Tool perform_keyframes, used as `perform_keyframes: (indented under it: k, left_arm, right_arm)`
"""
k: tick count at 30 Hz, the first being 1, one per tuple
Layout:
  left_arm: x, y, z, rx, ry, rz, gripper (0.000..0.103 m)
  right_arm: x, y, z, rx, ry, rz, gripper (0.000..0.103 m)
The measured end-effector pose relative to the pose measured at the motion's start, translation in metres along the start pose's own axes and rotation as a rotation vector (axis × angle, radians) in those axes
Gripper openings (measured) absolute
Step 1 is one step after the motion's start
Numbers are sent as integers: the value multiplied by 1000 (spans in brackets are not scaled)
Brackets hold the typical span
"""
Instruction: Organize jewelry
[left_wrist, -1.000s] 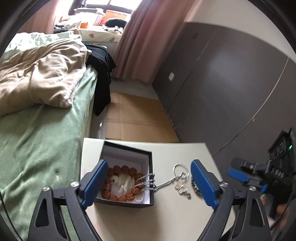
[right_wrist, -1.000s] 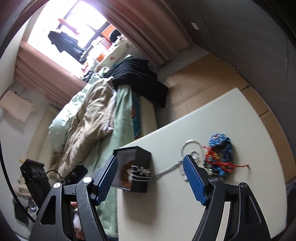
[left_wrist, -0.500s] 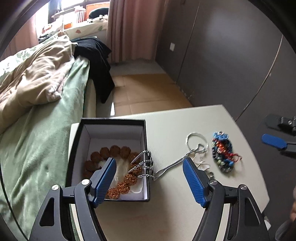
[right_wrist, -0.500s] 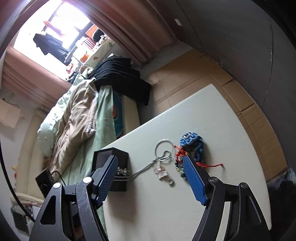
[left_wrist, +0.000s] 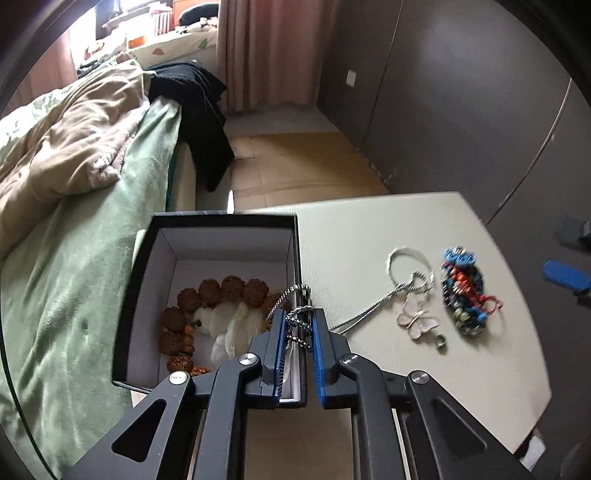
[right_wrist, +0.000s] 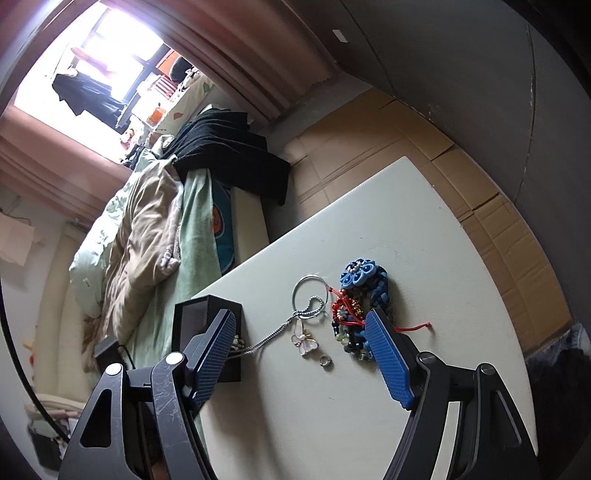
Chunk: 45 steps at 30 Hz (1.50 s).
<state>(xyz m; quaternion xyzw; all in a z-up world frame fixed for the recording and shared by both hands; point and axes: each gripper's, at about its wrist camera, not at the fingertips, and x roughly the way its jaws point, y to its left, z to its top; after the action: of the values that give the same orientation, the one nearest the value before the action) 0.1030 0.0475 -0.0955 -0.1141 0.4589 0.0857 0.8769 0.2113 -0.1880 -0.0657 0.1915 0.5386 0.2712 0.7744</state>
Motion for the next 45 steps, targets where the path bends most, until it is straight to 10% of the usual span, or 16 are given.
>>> perform_keyframes:
  k: [26,45]
  left_arm:
    - [-107,35,32,-136,-310,-87,2]
    - [-213,23,84,-50,-507,25,2]
  right_arm:
    - [19,10,-5,-42,61,-19,73]
    - [26,10,-7,-32,95,-9,73]
